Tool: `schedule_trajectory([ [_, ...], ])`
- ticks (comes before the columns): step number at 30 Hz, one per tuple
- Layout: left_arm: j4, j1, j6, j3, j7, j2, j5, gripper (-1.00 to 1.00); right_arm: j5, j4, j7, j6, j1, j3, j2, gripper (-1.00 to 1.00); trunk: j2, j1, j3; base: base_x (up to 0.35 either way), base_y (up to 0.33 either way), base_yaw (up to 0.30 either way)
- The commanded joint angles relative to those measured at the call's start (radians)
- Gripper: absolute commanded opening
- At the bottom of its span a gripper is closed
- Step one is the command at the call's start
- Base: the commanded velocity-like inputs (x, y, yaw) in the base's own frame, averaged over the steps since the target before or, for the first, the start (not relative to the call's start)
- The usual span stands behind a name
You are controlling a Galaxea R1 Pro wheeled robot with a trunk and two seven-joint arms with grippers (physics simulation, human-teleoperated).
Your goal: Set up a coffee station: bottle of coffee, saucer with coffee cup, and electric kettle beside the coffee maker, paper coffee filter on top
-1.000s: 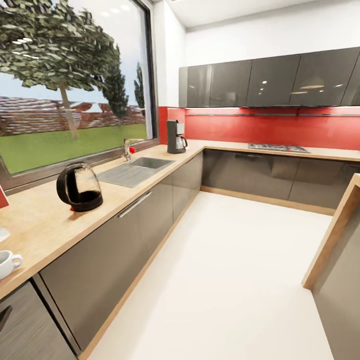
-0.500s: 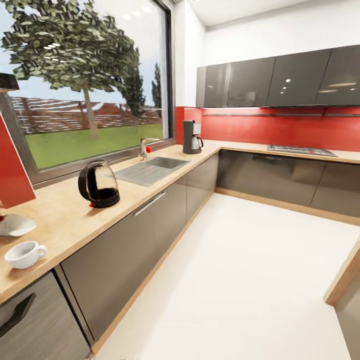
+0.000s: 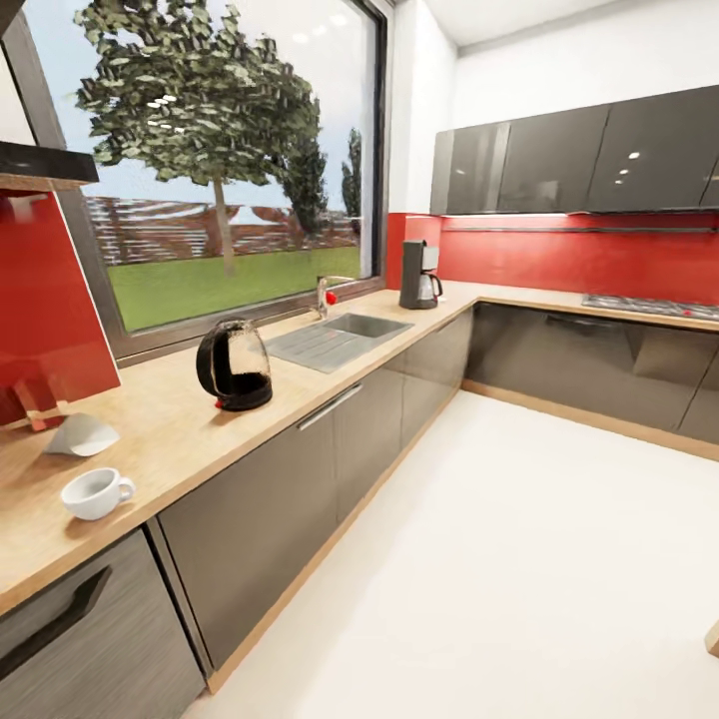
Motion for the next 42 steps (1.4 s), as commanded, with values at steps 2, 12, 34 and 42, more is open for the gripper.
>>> schedule_trajectory([
  [2,-0.002,0.001,-0.001,0.003,0.000,0.000,0.000,1.00,0.000,0.001,0.000,-0.003,-0.001,0.001,0.000,1.00,0.000,0.000,-0.001,0.215,-0.178,0.059],
  [12,-0.002,0.001,-0.002,0.004,0.000,-0.001,0.000,1.00,0.001,0.001,0.000,-0.003,-0.001,0.001,0.000,1.00,0.000,0.000,-0.001,0.215,-0.178,0.030],
  [34,-0.002,0.001,-0.002,0.004,-0.001,-0.001,0.000,1.00,0.000,0.000,-0.001,-0.003,-0.001,0.001,0.001,1.00,0.000,0.000,-0.001,0.015,-0.012,0.246],
  [42,-0.002,0.001,-0.001,0.004,0.000,-0.001,0.000,1.00,0.001,0.001,-0.001,-0.003,-0.001,0.001,0.000,1.00,0.000,0.000,-0.001,0.078,-0.095,0.130],
])
